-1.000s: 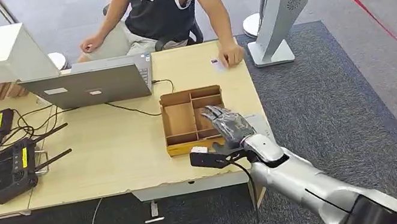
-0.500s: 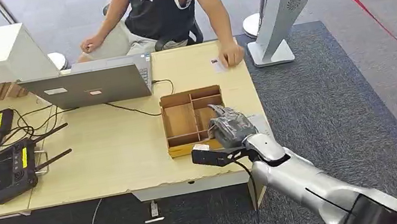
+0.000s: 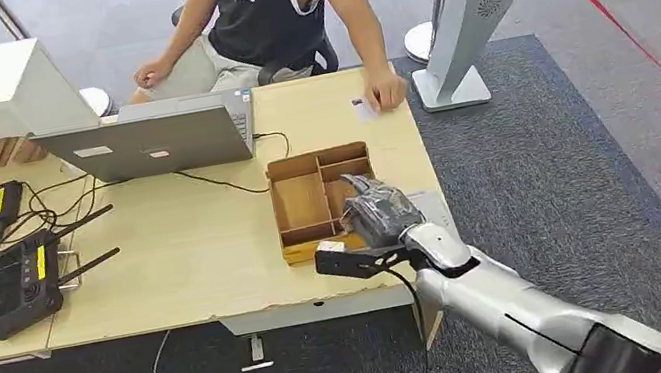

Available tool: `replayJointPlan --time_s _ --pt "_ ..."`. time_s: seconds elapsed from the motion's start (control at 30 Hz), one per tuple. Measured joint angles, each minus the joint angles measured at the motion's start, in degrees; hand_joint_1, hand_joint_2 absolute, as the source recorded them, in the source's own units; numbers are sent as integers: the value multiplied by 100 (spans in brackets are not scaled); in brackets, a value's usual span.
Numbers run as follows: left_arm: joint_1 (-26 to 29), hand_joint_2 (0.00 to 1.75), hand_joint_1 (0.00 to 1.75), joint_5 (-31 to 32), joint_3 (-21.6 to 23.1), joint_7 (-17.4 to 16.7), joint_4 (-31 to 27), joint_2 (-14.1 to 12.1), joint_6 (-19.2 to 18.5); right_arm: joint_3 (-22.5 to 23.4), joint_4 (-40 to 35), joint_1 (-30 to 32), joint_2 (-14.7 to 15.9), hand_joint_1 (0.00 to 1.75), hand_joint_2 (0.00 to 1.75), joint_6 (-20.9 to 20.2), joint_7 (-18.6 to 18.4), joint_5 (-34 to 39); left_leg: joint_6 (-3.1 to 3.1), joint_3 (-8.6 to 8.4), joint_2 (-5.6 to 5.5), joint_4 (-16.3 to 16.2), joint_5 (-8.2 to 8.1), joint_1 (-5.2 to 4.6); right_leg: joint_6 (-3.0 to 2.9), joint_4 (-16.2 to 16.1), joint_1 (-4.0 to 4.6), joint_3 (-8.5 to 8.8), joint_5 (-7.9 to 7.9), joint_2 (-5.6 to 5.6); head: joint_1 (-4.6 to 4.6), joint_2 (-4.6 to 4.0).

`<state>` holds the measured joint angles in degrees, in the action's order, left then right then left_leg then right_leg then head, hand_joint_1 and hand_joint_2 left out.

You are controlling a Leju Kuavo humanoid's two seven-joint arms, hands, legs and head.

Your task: Pass the card to the sensor for recognition and then transmit it.

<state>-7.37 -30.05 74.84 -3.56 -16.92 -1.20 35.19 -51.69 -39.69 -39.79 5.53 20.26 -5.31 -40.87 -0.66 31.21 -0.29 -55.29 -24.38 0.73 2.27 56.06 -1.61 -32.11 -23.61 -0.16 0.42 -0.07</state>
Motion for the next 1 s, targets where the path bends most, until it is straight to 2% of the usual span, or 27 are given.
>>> replayJointPlan --time_s 0.27,0.5,0.67,0.83,1.0 --pt "3 0 0 24 0 42 0 0 20 96 -254 -304 22 175 175 204 -53 -29 0 -2 1 0 1 0 -1 1 0 -1 1 0 0 0" --pt "6 0 0 96 0 65 0 0 48 306 -963 -580 236 175 175 190 -291 -131 1 -2 0 -1 2 -1 2 0 0 0 4 0 0 0" --pt "5 0 0 109 0 66 0 2 48 433 -1384 -587 345 175 175 182 -313 -140 1 -2 0 -1 1 0 1 0 0 -1 3 0 0 0" --pt "4 0 0 159 0 50 0 2 42 503 -1674 -579 420 175 175 -37 -352 -188 1 -2 1 -1 2 0 1 0 0 -2 3 0 0 0" --pt "2 0 0 262 0 50 0 0 18 535 -1609 -694 389 175 175 -104 -234 -269 1 1 1 -1 2 0 0 2 0 -1 6 0 0 0"
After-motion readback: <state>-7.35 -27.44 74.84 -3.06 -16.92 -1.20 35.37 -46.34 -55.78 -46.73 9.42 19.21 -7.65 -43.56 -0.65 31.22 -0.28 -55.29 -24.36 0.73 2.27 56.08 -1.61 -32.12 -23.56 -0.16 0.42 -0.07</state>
